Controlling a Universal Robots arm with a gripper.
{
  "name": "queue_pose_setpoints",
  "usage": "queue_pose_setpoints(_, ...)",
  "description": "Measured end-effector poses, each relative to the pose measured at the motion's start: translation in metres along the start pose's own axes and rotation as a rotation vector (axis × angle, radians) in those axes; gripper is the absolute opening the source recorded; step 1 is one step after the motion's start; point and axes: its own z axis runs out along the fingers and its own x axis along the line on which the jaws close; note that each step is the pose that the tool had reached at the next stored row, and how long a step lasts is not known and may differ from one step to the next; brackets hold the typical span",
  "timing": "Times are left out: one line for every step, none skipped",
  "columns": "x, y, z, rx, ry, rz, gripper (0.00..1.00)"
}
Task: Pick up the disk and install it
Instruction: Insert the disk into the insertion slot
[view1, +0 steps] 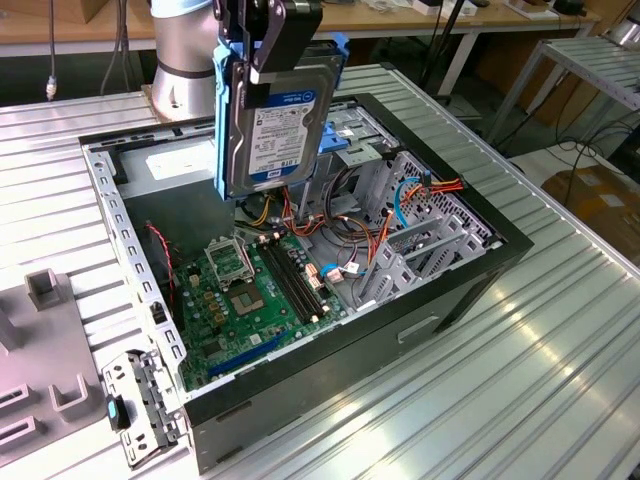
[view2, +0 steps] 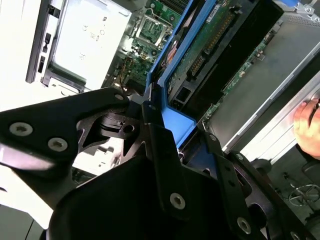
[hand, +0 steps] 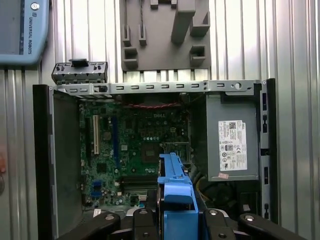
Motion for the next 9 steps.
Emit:
queue_pose_setpoints(0.0016,-0.0003,0.0,0.0,0.0003,0.0,0.37)
queue_pose_setpoints(0.0033,-0.0005,0.0,0.0001,0.0004,0.0,0.37)
queue_pose_setpoints(0.0046,-0.0006,0.0,0.0,0.0006,0.001,0.37)
queue_pose_setpoints(0.0054,-0.0007,0.0,0.0,0.0007,0.001,0.37)
queue_pose_setpoints(0.0063,-0.0008,0.0001,0.0001,0.0008,0.001,0.37)
queue_pose_setpoints(0.0073,-0.001,0.0,0.0,0.0011,0.001,0.37)
queue_pose_setpoints(0.0088,-0.0012,0.0,0.0,0.0015,0.001,0.37)
queue_pose_setpoints(0.0099,-0.0014,0.0,0.0,0.0018,0.001,0.37)
queue_pose_setpoints(0.0106,-0.0015,0.0,0.0001,0.002,0.001,0.37)
